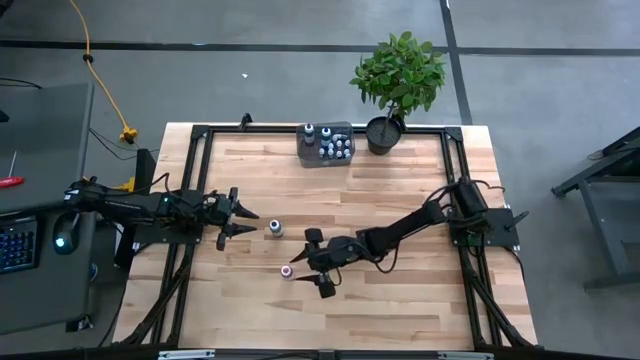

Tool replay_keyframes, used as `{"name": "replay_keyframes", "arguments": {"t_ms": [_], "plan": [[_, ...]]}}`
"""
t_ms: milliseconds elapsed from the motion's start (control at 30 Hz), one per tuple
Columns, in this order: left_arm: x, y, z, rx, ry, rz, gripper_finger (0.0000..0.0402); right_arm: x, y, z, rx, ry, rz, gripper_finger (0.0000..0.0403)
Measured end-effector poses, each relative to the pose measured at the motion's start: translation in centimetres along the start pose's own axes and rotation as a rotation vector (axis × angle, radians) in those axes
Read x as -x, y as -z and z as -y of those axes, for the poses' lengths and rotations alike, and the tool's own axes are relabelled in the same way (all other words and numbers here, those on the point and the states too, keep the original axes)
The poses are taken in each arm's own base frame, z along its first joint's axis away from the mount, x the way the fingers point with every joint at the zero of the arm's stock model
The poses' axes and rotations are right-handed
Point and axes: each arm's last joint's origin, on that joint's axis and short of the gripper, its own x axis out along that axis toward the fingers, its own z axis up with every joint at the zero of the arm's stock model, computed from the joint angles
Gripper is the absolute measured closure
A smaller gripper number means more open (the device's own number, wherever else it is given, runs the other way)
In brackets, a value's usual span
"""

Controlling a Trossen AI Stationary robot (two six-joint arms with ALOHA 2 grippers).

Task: Pick & Place food coloring
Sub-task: Put the large pink food coloring bottle into the black bin

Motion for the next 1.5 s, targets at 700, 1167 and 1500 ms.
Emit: {"name": "replay_keyframes", "arguments": {"t_ms": [700,1167,1500], "plan": [[0.0,0.0,0.0,0.0,0.0,0.0,0.0238,-1.4,0.2,0.8,-0.047,0.011,-0.034,0.018],[0.0,0.0,0.0,0.0,0.0,0.0,0.0238,-2.3,0.0,1.2,-0.069,0.015,-0.007,0.0181],[0.0,0.0,0.0,0.0,0.0,0.0,0.0238,-2.7,0.5,1.1,-0.077,-0.024,-0.041,0.0183]]}}
